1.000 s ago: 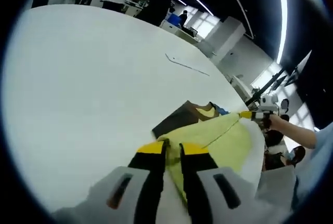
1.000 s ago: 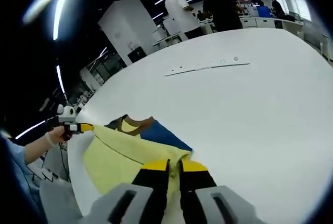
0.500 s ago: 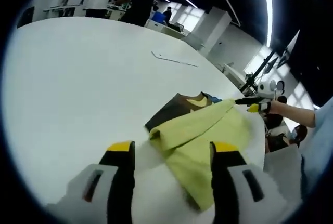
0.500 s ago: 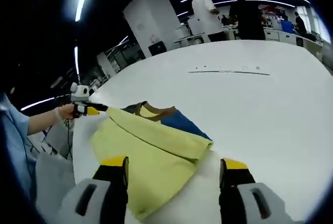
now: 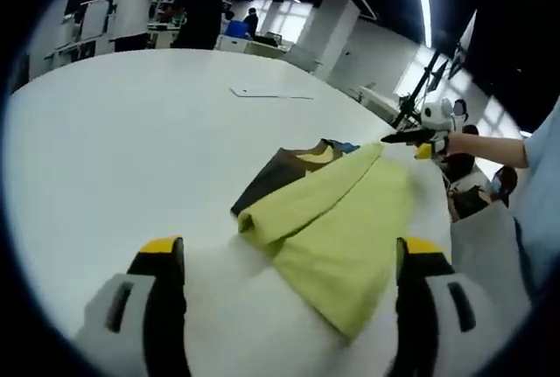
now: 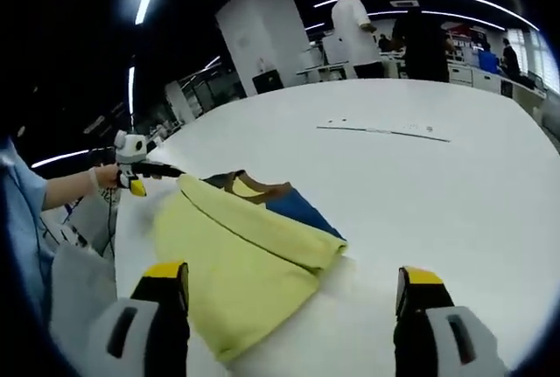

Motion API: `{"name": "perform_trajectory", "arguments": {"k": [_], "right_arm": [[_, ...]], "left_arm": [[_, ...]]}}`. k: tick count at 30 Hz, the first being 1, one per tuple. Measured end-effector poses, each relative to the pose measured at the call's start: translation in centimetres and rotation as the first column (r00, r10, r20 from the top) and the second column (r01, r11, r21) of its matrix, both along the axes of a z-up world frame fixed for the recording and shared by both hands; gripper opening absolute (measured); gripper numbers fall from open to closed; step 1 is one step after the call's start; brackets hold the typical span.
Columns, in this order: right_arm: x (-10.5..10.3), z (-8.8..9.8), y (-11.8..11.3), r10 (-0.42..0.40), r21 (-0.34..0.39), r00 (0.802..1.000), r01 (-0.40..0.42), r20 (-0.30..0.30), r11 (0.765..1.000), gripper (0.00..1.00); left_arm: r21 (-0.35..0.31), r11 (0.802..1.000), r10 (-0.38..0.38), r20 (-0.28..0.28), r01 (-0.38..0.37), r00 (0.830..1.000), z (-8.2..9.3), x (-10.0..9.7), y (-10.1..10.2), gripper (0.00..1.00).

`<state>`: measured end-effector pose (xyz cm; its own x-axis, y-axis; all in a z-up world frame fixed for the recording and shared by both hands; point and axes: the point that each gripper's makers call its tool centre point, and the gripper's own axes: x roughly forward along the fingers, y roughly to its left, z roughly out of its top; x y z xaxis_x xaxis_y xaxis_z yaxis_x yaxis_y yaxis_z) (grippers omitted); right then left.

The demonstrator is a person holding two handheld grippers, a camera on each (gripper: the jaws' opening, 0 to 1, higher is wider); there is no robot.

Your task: Fold the garment on the visible template until the final outline fits inside the template.

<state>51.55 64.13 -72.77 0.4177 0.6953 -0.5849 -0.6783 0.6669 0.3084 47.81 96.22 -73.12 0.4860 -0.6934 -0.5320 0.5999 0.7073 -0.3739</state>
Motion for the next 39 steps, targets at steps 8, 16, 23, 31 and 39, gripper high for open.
{"name": "perform_trajectory", "arguments": {"k": [8, 16, 23, 31, 39], "right_arm": [[-0.6, -0.4, 0.6, 0.031, -0.008, 1.0, -0.031, -0.002, 0.999, 1.0], [-1.0, 0.0, 2.0, 0.055, 0.036, 0.998, -0.055, -0.003, 0.998, 1.0], [-1.5, -0.3, 3.2, 0.078, 0.053, 0.997, -0.077, -0.013, 0.996, 0.99], [-2.0, -0.3, 4.2, 0.099, 0.082, 0.995, -0.097, -0.017, 0.992, 0.99], [-1.3, -0.7, 5.0, 0.095, 0.099, 0.995, -0.092, -0.024, 0.991, 0.98]], "left_arm": [[-0.029, 0.998, -0.057, 0.015, 0.058, 0.998, 0.8, -0.7, -1.4, 0.99], [-0.062, 0.994, -0.091, 0.014, 0.092, 0.996, 1.0, -1.4, -2.5, 0.96], [-0.092, 0.989, -0.118, 0.006, 0.118, 0.993, 0.6, -2.2, -3.6, 0.92], [-0.11, 0.984, -0.139, 0.009, 0.14, 0.99, 0.7, -2.3, -4.8, 0.92], [-0.116, 0.982, -0.147, 0.005, 0.146, 0.989, 0.3, -1.4, -5.7, 0.91]]}}
